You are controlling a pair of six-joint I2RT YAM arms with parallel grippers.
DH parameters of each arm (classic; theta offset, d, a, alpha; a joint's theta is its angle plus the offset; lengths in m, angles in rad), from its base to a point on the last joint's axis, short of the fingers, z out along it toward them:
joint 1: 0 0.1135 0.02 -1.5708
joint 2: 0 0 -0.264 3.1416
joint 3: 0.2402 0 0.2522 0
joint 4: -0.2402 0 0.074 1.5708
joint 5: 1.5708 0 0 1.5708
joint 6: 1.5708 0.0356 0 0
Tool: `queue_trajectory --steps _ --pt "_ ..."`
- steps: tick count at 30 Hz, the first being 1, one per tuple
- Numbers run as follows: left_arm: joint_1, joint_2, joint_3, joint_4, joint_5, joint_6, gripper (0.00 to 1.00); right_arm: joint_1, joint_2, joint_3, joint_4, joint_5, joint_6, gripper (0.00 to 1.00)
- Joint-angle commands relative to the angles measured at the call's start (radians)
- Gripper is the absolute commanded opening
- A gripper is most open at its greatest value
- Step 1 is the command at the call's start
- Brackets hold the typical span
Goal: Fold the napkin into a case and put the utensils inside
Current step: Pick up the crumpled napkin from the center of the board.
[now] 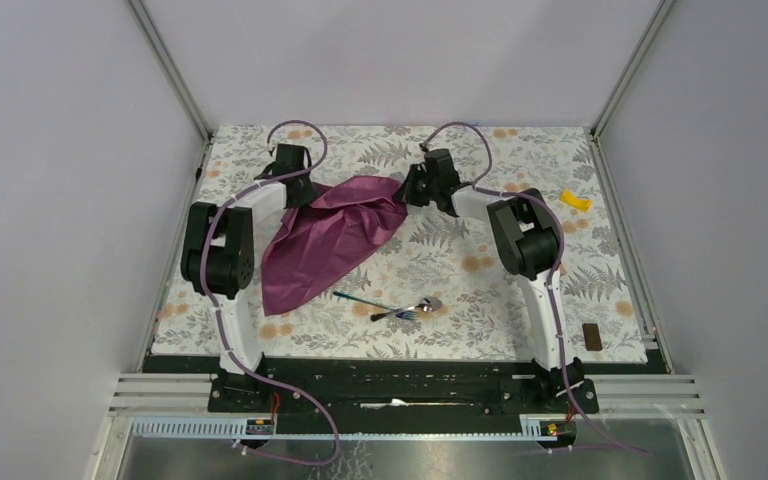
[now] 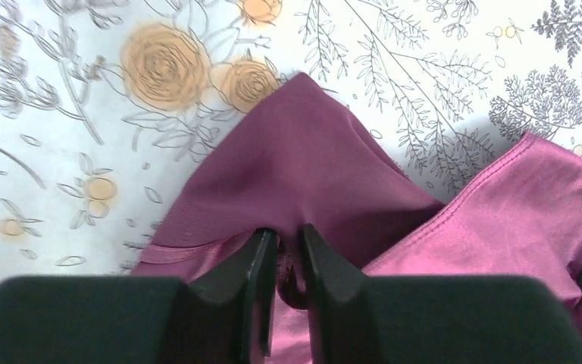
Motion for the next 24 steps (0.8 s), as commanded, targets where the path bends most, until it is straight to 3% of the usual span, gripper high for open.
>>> queue_trajectory --steps 1,2,4,8,14,19,24 --pt "0.012 -0.142 0.047 -0.026 -0.065 0.019 0.12 0.05 -0.117 0.01 -0.046 -0.004 -0.103 0.0" --pt "0.011 -0.181 0.045 -0.044 -0.079 0.028 0.05 0.066 -0.152 -0.006 -0.05 0.003 -0.12 0.0" --pt "0.012 -0.285 0.035 -0.086 -0.105 0.045 0.01 0.107 -0.225 -0.037 -0.06 0.006 -0.175 0.0" --pt "0.013 -0.494 0.011 -0.192 -0.167 0.095 0.01 0.2 -0.385 -0.065 -0.179 0.074 -0.294 0.0" --pt "0.013 -0.832 0.034 -0.356 -0.258 0.156 0.0 0.297 -0.65 -0.164 -0.221 0.06 -0.322 0.0" --pt "0.013 -1.081 0.042 -0.36 -0.348 0.195 0.0 0.338 -0.798 -0.172 -0.232 0.034 -0.302 0.0" --pt "0.013 -1.165 0.082 -0.284 -0.442 0.256 0.0 0.338 -0.859 -0.172 -0.156 0.022 -0.244 0.0"
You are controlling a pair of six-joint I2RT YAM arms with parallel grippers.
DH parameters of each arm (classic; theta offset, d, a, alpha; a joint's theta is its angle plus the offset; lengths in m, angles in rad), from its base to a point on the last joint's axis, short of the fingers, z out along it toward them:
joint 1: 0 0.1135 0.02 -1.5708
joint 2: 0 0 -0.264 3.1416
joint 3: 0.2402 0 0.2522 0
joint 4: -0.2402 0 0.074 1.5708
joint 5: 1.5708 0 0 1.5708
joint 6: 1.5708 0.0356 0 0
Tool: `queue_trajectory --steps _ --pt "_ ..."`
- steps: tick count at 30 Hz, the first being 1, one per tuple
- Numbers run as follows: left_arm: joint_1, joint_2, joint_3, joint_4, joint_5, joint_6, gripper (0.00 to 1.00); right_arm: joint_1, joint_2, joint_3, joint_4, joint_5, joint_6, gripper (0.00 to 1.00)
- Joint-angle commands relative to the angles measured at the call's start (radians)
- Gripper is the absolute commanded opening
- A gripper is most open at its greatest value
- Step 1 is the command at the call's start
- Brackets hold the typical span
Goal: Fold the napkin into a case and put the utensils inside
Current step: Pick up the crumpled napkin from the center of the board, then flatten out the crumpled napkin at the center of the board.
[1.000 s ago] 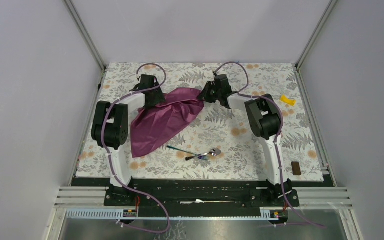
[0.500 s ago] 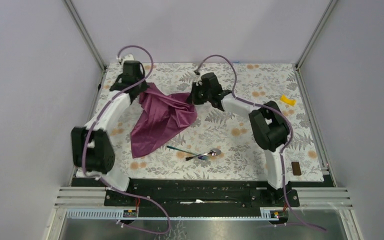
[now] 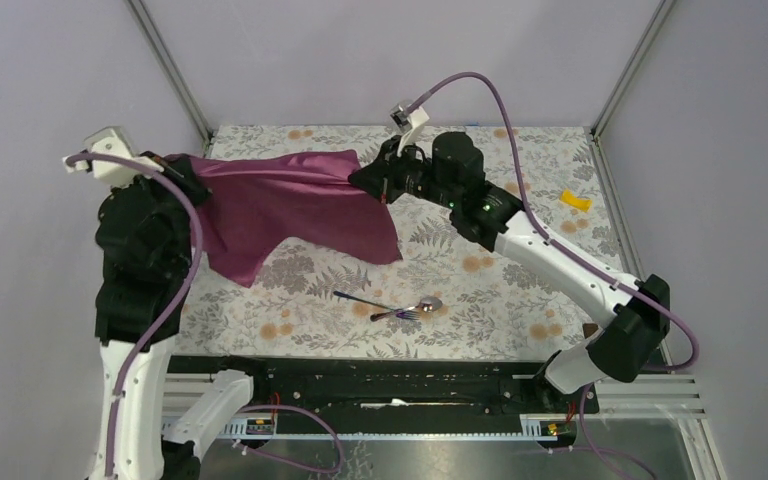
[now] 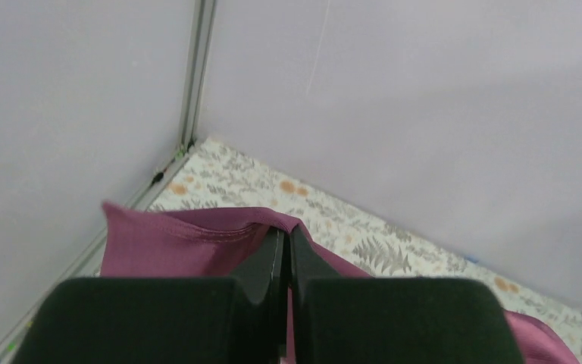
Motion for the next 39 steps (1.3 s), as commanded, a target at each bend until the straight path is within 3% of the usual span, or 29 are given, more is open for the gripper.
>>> queue_trajectory --steps 1,7,10,14,15,17,19,20,23,27,31,35,39 --pt "0.007 -0.006 0.048 0.098 -0.165 0.096 0.0 -0.003 -0.028 -0.011 0.059 0.02 0.042 0.0" --pt "0.009 0.268 0.125 0.237 -0.251 0.169 0.0 -0.041 0.143 0.122 0.046 0.259 0.066 0.0" --pt "0.013 0.5 0.197 0.29 -0.306 0.227 0.0 -0.104 0.301 0.212 0.049 0.287 0.116 0.0" --pt "0.061 0.87 0.33 0.3 -0.413 0.293 0.09 -0.174 0.596 0.478 -0.033 0.291 0.122 0.05" --pt "0.073 1.01 0.392 0.271 -0.44 0.299 0.27 -0.188 0.71 0.621 -0.101 0.283 0.108 0.16" --pt "0.098 1.222 0.587 0.124 -0.465 0.295 0.65 -0.197 0.891 0.915 -0.309 0.283 0.056 0.29" --pt "0.117 1.339 0.82 -0.086 -0.44 0.204 0.74 -0.204 1.035 1.21 -0.575 0.291 0.022 0.43" --pt "0.119 1.349 0.858 -0.14 -0.409 0.174 0.82 -0.206 1.054 1.257 -0.658 0.283 0.012 0.5" --pt "0.111 1.278 0.821 -0.19 -0.305 0.132 0.97 -0.208 0.9 1.009 -0.6 0.249 -0.02 0.65" --pt "0.108 1.076 0.594 -0.18 -0.132 0.089 0.99 -0.207 0.644 0.574 -0.42 0.219 -0.011 0.74" --pt "0.108 0.895 0.353 -0.172 0.057 0.029 0.99 -0.19 0.562 0.376 -0.345 0.114 0.062 0.73" --pt "0.111 0.737 0.118 -0.155 0.192 -0.005 0.99 -0.133 0.54 0.259 -0.306 0.116 0.077 0.73" --pt "0.111 0.614 -0.088 -0.123 0.291 -0.034 0.99 -0.083 0.552 0.211 -0.286 0.121 0.095 0.54"
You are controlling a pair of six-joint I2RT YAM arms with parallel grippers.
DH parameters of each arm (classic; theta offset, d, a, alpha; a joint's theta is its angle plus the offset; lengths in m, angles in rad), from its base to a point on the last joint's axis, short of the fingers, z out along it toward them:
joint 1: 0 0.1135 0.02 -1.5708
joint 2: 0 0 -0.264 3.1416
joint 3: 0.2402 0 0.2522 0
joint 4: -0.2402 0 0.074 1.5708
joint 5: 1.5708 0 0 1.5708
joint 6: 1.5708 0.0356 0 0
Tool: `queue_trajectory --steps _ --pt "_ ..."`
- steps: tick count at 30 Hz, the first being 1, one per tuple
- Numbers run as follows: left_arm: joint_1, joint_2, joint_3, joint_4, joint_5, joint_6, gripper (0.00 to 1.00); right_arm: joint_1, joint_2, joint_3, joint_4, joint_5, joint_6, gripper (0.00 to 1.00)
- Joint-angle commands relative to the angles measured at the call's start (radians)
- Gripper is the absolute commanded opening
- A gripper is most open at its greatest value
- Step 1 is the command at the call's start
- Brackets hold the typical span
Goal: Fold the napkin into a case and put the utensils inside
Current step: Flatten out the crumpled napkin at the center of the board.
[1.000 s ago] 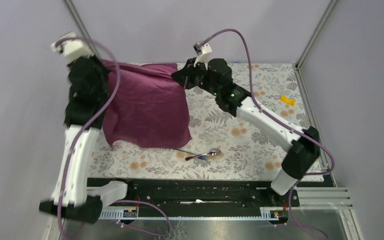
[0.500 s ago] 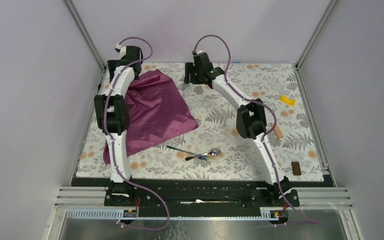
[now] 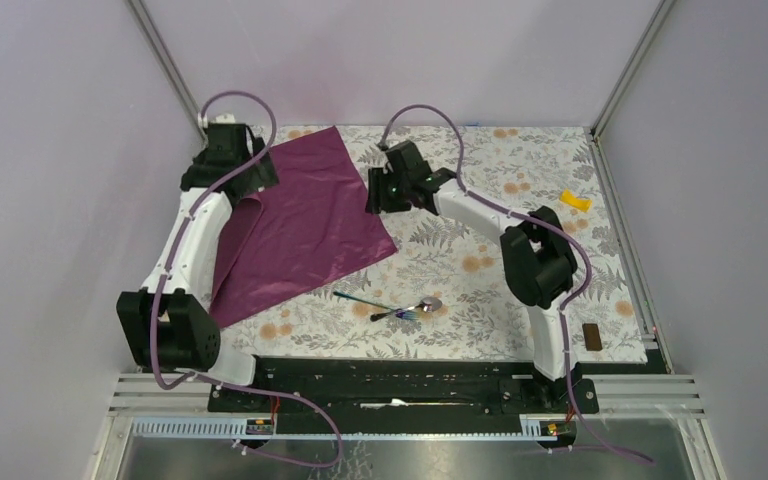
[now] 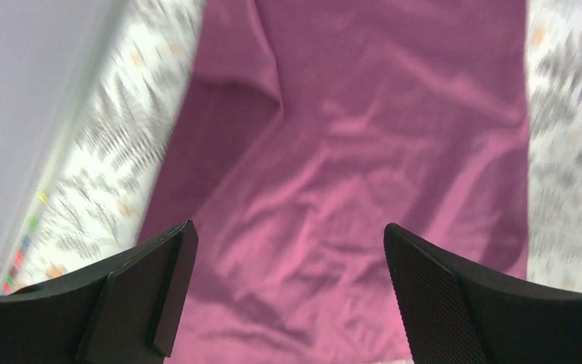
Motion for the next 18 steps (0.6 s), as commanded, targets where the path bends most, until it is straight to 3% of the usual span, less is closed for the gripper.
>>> queue_trajectory --steps 1,5,18 --pt "0.005 -0.07 -0.244 0.04 0.198 -0.06 0.99 0.071 0.0 -0.053 0.058 -0.035 0.034 0.5" --pt "0.01 -0.112 -0.368 0.099 0.262 -0.11 0.99 0.108 0.041 -0.038 0.077 -0.032 0.02 0.45" --pt "0.113 -0.086 -0.423 0.305 0.303 -0.309 0.99 0.109 0.063 -0.207 0.076 0.163 0.116 0.41"
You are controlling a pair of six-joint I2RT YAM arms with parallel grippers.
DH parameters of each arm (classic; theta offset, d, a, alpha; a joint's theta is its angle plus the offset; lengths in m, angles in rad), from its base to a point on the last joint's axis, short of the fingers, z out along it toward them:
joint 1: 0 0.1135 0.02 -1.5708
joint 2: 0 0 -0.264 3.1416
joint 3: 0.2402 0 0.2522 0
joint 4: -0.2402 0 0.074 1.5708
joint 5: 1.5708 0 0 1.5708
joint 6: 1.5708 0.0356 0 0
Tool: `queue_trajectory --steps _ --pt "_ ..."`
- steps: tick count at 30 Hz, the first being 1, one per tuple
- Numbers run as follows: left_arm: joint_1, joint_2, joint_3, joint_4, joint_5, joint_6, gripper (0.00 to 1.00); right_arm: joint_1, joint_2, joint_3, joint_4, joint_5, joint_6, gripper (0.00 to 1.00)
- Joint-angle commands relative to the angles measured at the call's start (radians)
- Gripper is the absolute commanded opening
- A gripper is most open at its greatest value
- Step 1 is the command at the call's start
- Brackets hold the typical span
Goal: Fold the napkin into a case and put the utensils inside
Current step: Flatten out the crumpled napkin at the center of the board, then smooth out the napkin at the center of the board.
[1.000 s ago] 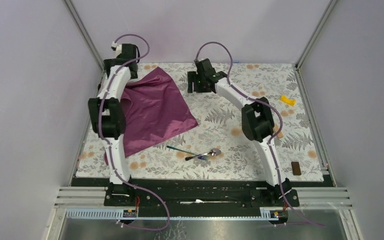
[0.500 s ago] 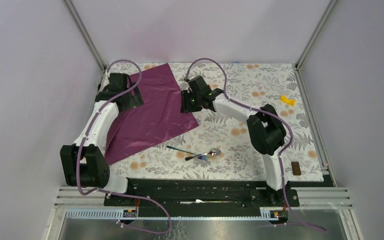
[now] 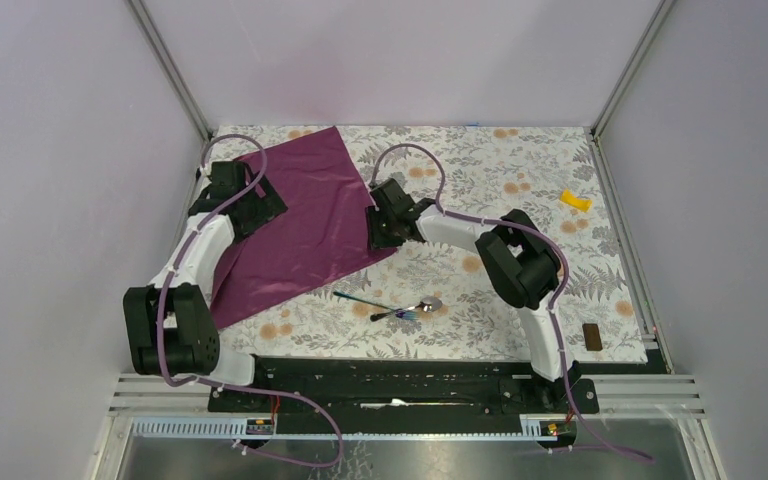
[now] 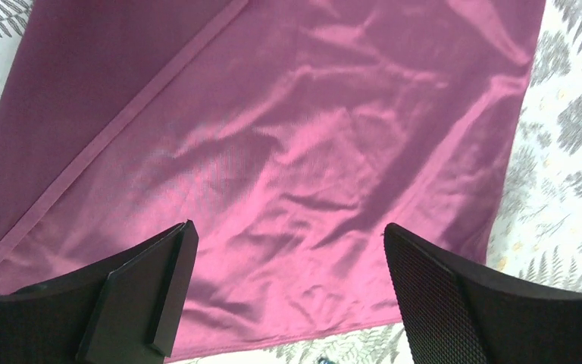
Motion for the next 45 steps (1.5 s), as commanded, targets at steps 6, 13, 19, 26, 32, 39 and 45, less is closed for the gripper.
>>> queue_trajectory --steps 6,13,19,26,32,39,45 --pt "0.168 0.028 -0.009 0.203 0.129 -0.121 0.99 -0.032 -0.032 -0.123 -0.001 0.204 0.131 0.43" --pt "0.198 0.137 0.091 0.207 0.108 -0.08 0.99 -0.145 -0.175 -0.348 0.041 0.196 0.258 0.38" --pt "0.174 0.289 0.134 0.225 0.186 -0.133 0.87 -0.172 -0.259 -0.454 0.131 0.192 0.271 0.4" --pt "0.081 0.411 0.177 0.284 0.128 -0.222 0.72 -0.174 -0.235 -0.45 0.163 0.158 0.252 0.4" --pt "0.07 0.478 0.211 0.333 0.113 -0.282 0.68 -0.173 -0.253 -0.483 0.189 0.155 0.248 0.4" --pt "0.069 0.574 0.317 0.319 0.109 -0.268 0.51 -0.167 -0.252 -0.482 0.189 0.157 0.243 0.4" --pt "0.085 0.653 0.49 0.176 0.056 -0.178 0.15 -0.162 -0.256 -0.486 0.223 0.169 0.24 0.39"
